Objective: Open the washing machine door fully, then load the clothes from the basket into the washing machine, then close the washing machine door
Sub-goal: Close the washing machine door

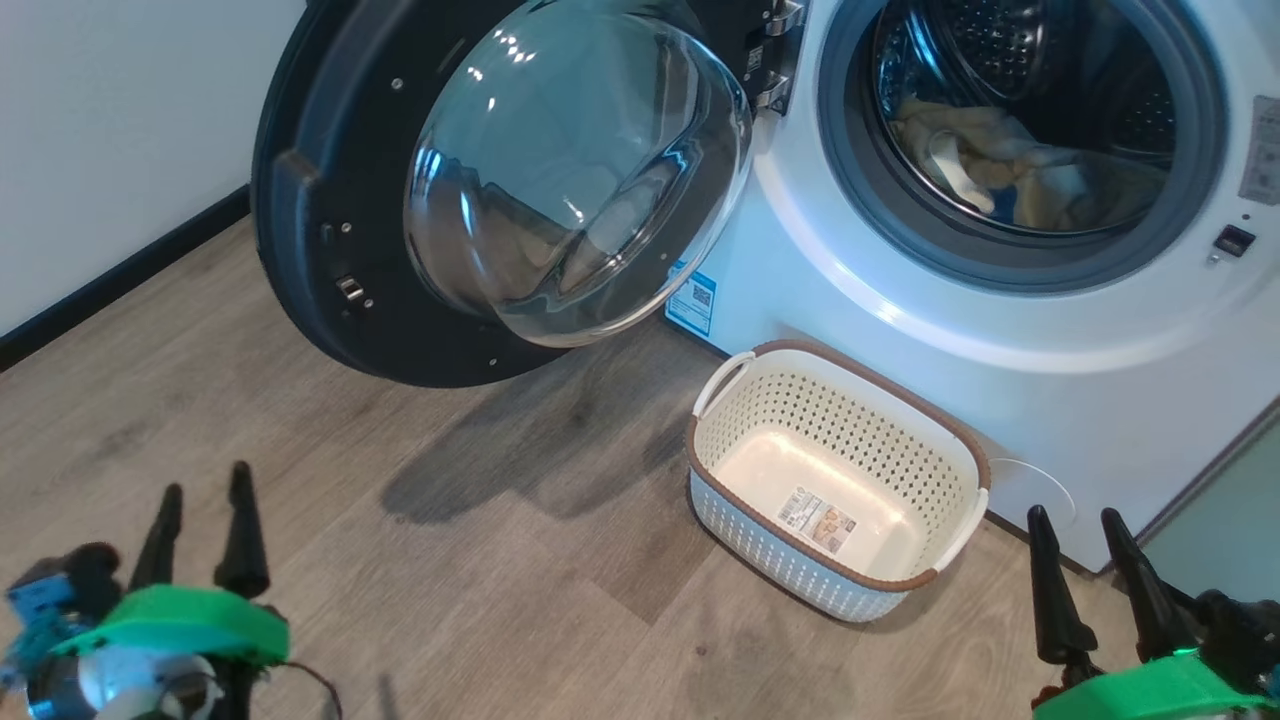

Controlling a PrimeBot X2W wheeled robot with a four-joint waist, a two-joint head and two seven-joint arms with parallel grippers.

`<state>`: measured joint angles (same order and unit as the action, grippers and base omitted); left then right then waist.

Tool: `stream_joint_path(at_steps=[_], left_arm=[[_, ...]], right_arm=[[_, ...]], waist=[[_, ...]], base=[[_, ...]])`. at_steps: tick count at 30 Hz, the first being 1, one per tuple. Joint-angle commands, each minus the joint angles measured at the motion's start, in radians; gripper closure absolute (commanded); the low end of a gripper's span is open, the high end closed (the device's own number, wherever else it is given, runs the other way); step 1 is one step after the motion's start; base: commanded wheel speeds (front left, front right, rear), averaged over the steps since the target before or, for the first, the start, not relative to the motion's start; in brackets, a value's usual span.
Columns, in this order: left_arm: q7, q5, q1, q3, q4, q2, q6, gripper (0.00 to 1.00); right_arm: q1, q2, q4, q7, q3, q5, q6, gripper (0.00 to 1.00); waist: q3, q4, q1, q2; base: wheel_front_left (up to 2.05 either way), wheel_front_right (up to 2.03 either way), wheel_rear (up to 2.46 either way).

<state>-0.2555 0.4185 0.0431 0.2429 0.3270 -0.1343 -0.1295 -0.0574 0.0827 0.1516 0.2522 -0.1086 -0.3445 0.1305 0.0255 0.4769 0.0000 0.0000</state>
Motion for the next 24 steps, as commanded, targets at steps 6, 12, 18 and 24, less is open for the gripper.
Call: stream_joint_path(at_steps=[6, 12, 18, 24], left_arm=[[-0.006, 0.162, 0.042, 0.044, -0.045, -0.05, -0.001, 0.74], [-0.006, 0.417, 0.061, 0.027, -0.024, -0.122, -0.001, 1.0], [0.002, 0.721, 0.108, 0.032, 0.033, -0.223, -0.001, 1.0], [0.067, 0.956, 0.178, 0.082, 0.117, -0.323, -0.001, 1.0]], right_arm=[[0.019, 0.015, -0.03, 0.01, -0.024, -0.004, 0.0, 0.0], [0.02, 0.022, -0.031, 0.01, -0.03, -0.004, 0.0, 0.0], [0.02, 0.034, -0.029, 0.01, -0.037, -0.004, 0.0, 0.0], [0.02, 0.05, -0.034, 0.01, -0.038, -0.001, 0.0, 0.0]], waist=[[-0.005, -0.013, 0.0, 0.0], [-0.015, -0.033, 0.0, 0.0], [-0.027, -0.06, 0.0, 0.0], [-0.049, -0.092, 0.0, 0.0]], base=[[0.0, 0.0, 0.0], [0.0, 0.0, 0.0], [0.0, 0.0, 0.0], [0.0, 0.0, 0.0]])
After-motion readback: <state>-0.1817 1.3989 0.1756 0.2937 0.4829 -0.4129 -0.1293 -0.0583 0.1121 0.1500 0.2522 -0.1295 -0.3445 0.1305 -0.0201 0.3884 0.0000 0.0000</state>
